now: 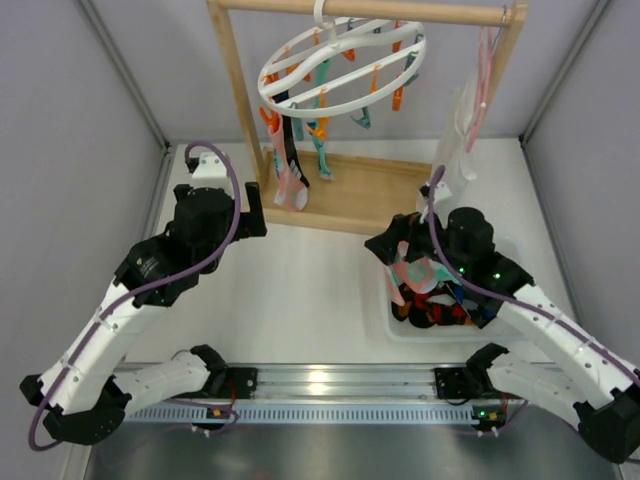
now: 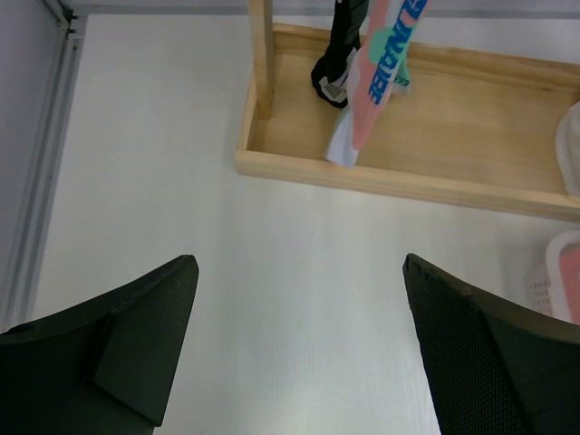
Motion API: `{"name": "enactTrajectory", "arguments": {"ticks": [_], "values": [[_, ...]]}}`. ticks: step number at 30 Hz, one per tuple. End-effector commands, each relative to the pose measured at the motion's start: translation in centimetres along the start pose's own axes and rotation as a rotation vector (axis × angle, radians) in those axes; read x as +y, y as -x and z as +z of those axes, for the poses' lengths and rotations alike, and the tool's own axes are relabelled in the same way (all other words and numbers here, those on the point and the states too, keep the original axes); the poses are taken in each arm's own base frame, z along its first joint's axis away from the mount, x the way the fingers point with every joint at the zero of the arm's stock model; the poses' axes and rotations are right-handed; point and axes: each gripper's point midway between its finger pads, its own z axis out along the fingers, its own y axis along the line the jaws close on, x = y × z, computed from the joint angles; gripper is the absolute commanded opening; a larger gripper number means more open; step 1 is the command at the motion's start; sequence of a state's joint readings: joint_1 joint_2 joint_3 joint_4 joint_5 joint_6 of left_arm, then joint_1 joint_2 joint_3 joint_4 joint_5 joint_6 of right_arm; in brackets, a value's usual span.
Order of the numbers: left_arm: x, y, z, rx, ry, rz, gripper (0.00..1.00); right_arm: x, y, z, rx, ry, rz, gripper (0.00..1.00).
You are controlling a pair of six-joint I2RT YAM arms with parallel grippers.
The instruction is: Remove the socks clipped to the hanger
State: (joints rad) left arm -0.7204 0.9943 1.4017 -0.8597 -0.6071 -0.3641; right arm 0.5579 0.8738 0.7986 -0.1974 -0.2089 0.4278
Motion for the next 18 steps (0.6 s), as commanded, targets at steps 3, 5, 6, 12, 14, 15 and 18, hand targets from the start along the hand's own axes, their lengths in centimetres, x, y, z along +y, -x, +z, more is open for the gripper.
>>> {"name": "enactTrajectory", "arguments": {"ticks": [3,5,6,12,14,15,18], "values": [[3.9,-0.7,-1.0,-0.049,0.147,-0.012,0.98,5.9,4.0,3.6,-0.193,0.144,-0.109,0.95],[4.9,-0.5,-1.4,-0.087,0.191,-0.074,0.99,7.3,4.9,4.9,-0.222,0.14,-0.125,0.95],[5.3,-1.3,-1.1,-0.084,0.214,-0.072,0.98,7.3,4.5,6.7,-0.212,0.123,-0.136,0.94],[7.5,-1.9,-1.1,-0.147,0.324,-0.113,0.98,10.6,4.5,12.0,-0.316,0.045,-0.115,0.95],[7.6,-2.1,-1.1,-0.155,0.322,-0.123,0.98,12.2,6.0,13.3,-0.345,0.057,-0.115,0.95],[7.6,-2.2,-1.1,-0.155,0.318,-0.122,0.98,11.9,4.6,15.3,-0.31,0.034,-0.143,0.95],[7.7,-2.5,-1.0,-0.154,0.32,-0.117,0.98,11.9,4.3,18.9,-0.302,-0.039,-0.143,0.95]]}}
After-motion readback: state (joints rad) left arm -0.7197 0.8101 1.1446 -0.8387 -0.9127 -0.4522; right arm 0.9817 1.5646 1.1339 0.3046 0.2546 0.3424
